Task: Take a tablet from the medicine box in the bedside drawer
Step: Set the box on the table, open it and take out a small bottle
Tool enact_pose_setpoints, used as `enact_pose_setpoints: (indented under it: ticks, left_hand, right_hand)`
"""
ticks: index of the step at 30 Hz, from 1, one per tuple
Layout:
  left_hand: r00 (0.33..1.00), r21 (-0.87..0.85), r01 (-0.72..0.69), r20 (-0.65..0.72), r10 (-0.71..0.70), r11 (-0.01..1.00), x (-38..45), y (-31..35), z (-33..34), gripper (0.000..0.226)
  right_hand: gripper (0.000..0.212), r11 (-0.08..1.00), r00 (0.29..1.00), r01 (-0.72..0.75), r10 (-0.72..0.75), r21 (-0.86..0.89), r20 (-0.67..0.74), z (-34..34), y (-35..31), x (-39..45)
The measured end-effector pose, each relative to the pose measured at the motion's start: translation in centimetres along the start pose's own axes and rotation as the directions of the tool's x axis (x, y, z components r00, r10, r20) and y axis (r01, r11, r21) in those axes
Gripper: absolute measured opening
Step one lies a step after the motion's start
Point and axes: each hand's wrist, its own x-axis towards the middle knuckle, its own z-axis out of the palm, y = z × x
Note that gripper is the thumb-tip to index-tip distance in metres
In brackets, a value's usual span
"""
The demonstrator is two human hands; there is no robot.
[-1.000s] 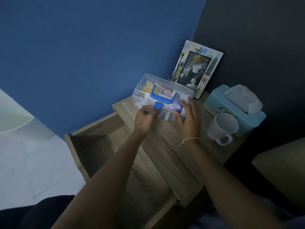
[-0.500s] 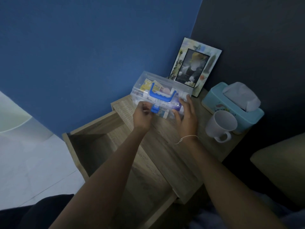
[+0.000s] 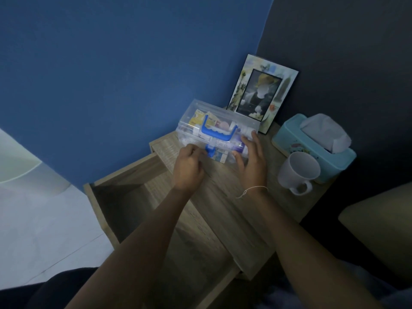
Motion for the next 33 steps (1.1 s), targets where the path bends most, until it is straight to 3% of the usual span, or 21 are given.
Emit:
enact_pose_setpoints:
  ticks: [4,8,12,15,18,24,29,33]
  left_hand:
    - [0.96,-0.19,0.192,-0.167,-0.224,0.963,1.7,0.4,-1.4,0.056]
    - [0.935,-0.264,0.339,-0.008,-0.354,0.903,4.3,-0.6,-2.9,0.069]
    - [0.953,-0.269,0.298,0.024,-0.303,0.916,4.9,-1.2,-3.5,0.06]
    - [0.953,-0.286,0.284,-0.02,-0.302,0.915,4.8,-1.0,-3.7,0.06]
    - [0.946,-0.321,0.239,-0.136,-0.295,0.916,5.2,-0.5,-4.1,0.054]
    - [0.962,-0.444,0.115,-0.174,-0.212,0.888,8.6,0.6,-5.7,0.057]
    - [0.995,-0.386,0.087,-0.004,-0.096,0.918,11.9,0.3,-6.0,0.071]
    - [0.979,-0.339,0.154,0.177,-0.098,0.928,13.2,-0.2,-5.1,0.075]
  right_hand:
    - [0.05,0.996,0.998,-0.066,0.067,0.057,-0.014,0.2,0.0,-0.1]
    - [0.071,0.928,0.963,-0.242,0.266,0.282,-0.047,0.4,-0.4,-1.0]
    - [0.055,0.899,0.93,-0.319,0.358,0.299,-0.084,0.6,-1.5,-0.9]
    - [0.03,0.894,0.917,-0.287,0.36,0.344,-0.173,0.1,-2.2,0.0]
    - [0.036,0.833,0.864,-0.329,0.456,0.445,-0.214,-0.8,-2.6,1.7]
    - [0.009,0.804,0.777,-0.259,0.503,0.536,-0.379,-2.4,-3.3,6.5]
    - [0.037,0.863,0.847,-0.279,0.428,0.422,-0.315,-2.5,-3.1,9.0]
    - [0.05,0.902,0.916,-0.254,0.341,0.351,-0.213,-1.9,-2.2,10.1]
